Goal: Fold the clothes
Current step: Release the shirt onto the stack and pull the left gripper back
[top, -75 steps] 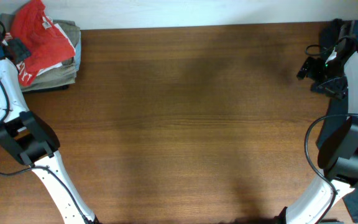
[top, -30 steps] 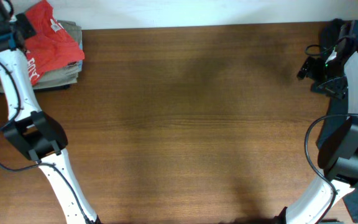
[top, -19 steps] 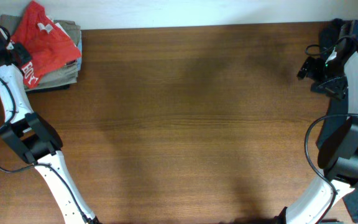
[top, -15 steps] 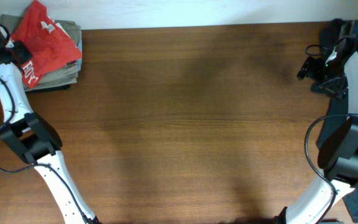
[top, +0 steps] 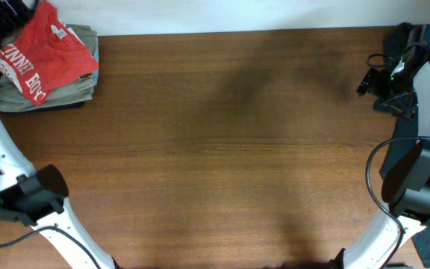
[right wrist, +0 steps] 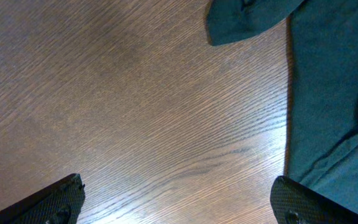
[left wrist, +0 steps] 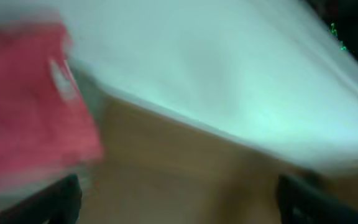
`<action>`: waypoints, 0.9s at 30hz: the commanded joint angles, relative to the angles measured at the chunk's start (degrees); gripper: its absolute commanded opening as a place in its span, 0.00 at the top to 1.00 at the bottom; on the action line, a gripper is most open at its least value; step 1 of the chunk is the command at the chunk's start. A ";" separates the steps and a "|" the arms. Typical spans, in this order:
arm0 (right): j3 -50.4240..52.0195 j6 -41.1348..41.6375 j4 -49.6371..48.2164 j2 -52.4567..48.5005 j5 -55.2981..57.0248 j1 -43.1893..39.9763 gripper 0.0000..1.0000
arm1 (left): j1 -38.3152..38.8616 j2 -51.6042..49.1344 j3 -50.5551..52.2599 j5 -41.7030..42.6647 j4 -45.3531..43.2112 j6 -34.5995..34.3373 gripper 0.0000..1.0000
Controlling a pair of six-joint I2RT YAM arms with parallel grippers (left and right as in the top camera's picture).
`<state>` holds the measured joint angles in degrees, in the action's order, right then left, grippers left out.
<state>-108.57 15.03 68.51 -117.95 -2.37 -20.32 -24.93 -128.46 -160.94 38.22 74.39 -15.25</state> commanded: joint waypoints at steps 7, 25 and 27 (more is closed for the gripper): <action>-0.35 0.24 0.07 0.48 0.72 0.04 0.01 | 1.29 1.55 0.90 15.21 22.32 4.66 0.01; -0.35 0.24 0.07 0.48 0.72 0.04 0.01 | 39.30 36.83 8.55 -17.84 22.32 11.08 0.01; -0.35 0.24 0.07 0.48 0.72 0.04 0.01 | 42.51 38.97 8.70 -20.17 22.32 14.16 0.01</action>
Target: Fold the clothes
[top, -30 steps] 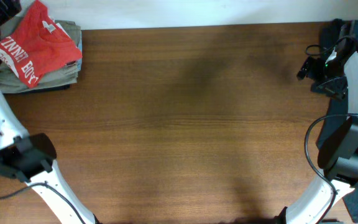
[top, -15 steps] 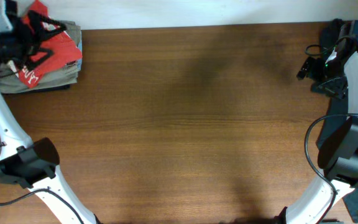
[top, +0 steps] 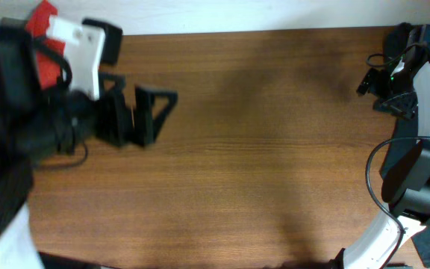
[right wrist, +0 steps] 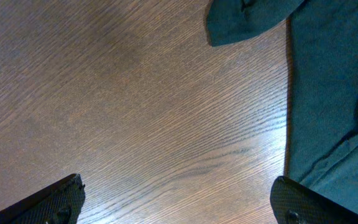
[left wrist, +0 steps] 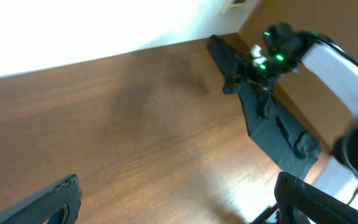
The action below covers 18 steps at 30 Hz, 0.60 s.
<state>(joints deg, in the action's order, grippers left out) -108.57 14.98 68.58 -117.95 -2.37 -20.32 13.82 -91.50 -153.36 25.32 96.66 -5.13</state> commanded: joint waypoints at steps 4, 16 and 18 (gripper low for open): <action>-0.35 0.28 0.00 0.48 0.72 0.04 0.01 | 6.99 4.57 5.42 -12.17 0.04 10.38 0.01; -0.35 0.28 0.00 0.48 0.72 0.04 0.01 | 7.34 16.83 47.15 -20.26 -14.75 12.81 0.01; -0.35 0.31 0.00 0.48 0.72 0.04 0.01 | 5.64 22.69 57.59 -20.46 -21.94 13.00 0.01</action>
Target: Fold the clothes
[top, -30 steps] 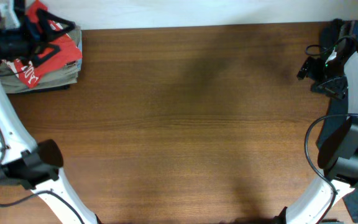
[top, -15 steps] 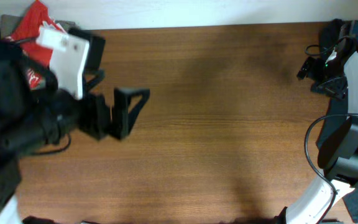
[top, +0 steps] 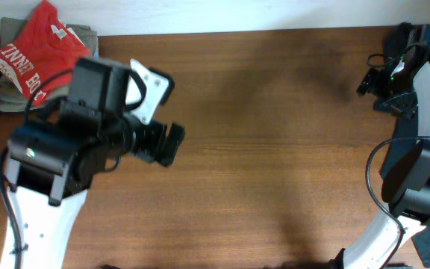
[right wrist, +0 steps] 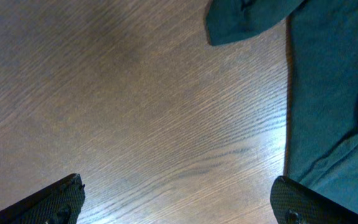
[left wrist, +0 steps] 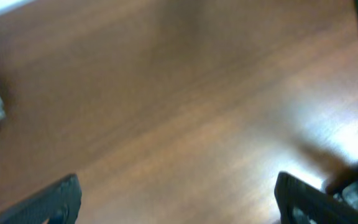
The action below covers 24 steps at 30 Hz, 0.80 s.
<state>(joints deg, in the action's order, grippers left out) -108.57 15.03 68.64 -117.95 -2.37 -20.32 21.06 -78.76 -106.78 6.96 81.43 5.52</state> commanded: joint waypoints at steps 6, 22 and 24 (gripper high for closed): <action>-0.35 0.26 -0.07 0.48 0.72 0.04 0.02 | -12.81 30.49 38.27 -2.14 -21.51 2.32 0.01; -0.35 0.24 -0.07 0.48 0.72 0.04 0.01 | -18.14 69.83 92.67 -3.80 -71.60 2.32 0.01; -0.35 0.26 -0.07 0.48 0.72 0.04 0.01 | -19.15 73.00 96.59 -3.78 -75.06 2.32 0.01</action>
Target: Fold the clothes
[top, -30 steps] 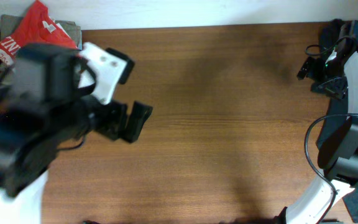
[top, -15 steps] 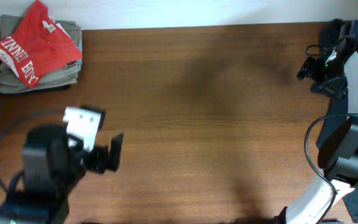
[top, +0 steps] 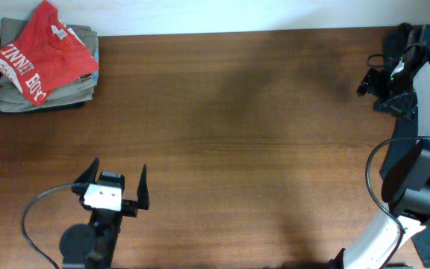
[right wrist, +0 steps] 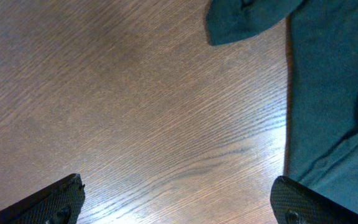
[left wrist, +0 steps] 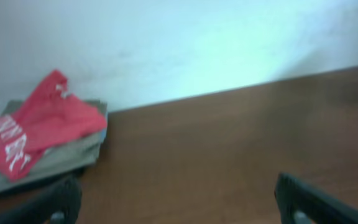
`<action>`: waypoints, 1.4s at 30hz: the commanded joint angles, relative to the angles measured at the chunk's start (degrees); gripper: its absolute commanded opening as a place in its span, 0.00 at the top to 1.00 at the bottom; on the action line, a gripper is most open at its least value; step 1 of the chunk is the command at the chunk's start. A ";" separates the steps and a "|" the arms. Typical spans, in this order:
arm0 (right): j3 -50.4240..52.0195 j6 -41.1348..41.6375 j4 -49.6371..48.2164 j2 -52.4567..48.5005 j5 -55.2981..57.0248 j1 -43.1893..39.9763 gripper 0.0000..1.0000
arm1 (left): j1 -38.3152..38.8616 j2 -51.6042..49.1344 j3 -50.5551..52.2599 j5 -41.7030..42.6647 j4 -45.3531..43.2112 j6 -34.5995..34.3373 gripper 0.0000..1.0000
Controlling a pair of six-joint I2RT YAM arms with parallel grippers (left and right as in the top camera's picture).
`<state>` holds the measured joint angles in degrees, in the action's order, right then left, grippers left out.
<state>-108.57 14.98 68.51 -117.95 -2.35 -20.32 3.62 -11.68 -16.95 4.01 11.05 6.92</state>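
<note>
A stack of folded clothes point(top: 43, 78) sits at the far left corner of the table, with a red printed shirt point(top: 45, 51) on top. The left wrist view shows the same red shirt point(left wrist: 39, 129) on khaki layers point(left wrist: 51, 163). My left gripper point(top: 116, 179) is low at the near left edge, open and empty, pointing toward the stack from a distance. My right gripper point(right wrist: 180, 210) is open over bare wood at the far right. A dark teal garment point(right wrist: 331, 93) lies beside it, off the table's right edge.
The brown wooden table point(top: 237, 149) spans the view, with a white wall behind it point(left wrist: 197, 43). The right arm point(top: 424, 97) stands along the right edge with its cables. A fold of the teal garment point(right wrist: 247, 18) reaches onto the table top.
My left arm was up over the left-centre of the table, looking down. Now it is low at the near left edge, facing the stack. The right arm and the clothes have not moved.
My left gripper was first at the stack in the far left corner, close to the red shirt. Then it was lifted high over the left of the table, then over left-centre, and now sits at the near edge, open throughout. The right gripper stayed open by the teal garment.
</note>
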 commanded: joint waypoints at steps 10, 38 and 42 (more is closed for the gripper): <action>-0.35 0.31 0.07 0.48 0.70 0.04 0.01 | -5.29 11.41 16.17 -1.07 -13.86 0.94 0.01; -0.35 0.28 0.07 0.48 0.70 0.04 0.01 | -7.06 11.39 16.48 -1.03 -6.67 0.92 0.01; -0.35 0.31 0.07 0.26 0.70 0.04 0.01 | -7.06 11.39 16.48 -1.03 -6.67 0.92 0.01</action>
<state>-108.57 15.03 68.55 -117.95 -2.35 -20.32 -3.14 -0.84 -0.84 3.55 4.25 6.92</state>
